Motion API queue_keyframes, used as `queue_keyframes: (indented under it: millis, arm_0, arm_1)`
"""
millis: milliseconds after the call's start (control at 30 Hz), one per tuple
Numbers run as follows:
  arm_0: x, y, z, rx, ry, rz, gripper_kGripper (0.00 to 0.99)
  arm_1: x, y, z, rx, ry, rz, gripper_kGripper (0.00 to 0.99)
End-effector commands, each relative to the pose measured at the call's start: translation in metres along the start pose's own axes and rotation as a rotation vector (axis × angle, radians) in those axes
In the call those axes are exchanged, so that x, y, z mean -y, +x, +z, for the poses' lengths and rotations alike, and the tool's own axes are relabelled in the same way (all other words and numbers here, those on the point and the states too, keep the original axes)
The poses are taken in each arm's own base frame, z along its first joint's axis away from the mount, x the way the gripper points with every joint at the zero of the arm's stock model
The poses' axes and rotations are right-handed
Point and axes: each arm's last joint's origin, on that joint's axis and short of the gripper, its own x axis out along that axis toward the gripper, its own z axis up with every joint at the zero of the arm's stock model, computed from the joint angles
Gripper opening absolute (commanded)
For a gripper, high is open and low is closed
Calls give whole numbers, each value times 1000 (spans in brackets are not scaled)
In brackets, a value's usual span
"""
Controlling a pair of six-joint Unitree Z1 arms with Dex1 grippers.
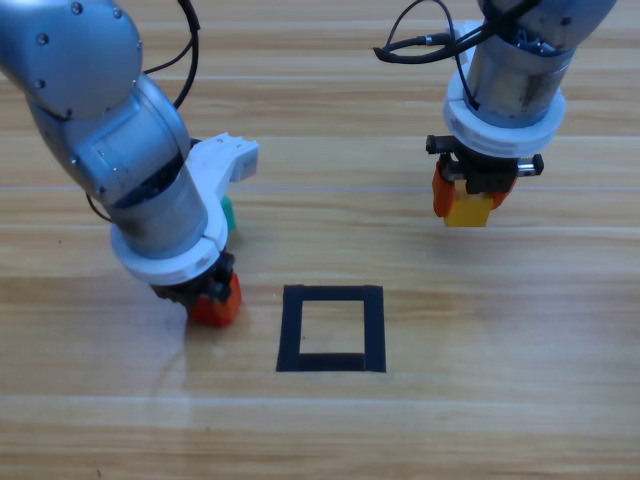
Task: Stack the blocks in the rectangular block: red at the bottom, yellow in the middle, green on top
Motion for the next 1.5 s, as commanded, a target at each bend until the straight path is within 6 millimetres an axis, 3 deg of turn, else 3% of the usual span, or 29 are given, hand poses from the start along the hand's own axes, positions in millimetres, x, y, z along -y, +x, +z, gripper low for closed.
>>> queue_keyframes:
  millis: [33, 233, 400, 500, 767, 1000, 1300, 1500]
  arm_0:
    - [-10, -31, -5, 84, -53, 12, 143]
    - [4, -64, -12, 138, -67, -179, 143]
    - [31, -83, -20, 178, 66, -352, 75]
    - [48, -87, -23, 182, 114, -344, 64]
    - [126, -54, 9, 46, 8, -72, 63]
    - [160, -32, 25, -45, -150, 40, 66]
    - [166, -30, 29, -45, -299, 70, 71]
    - [164, -23, 31, -51, -317, 90, 71]
  arm_1:
    - [8, -4, -6, -15, -21, -14, 0]
    - [11, -5, -5, -26, -28, 1, 0]
    - [14, -8, -5, -25, -37, 11, 0]
    - [16, -6, -3, -37, -39, 17, 0]
    - [21, -6, -1, -47, -37, 34, 0]
    - [21, -5, -1, -53, -45, 41, 0]
    - [21, -2, -1, -59, -51, 39, 0]
    - [32, -6, 3, -55, -27, 37, 0]
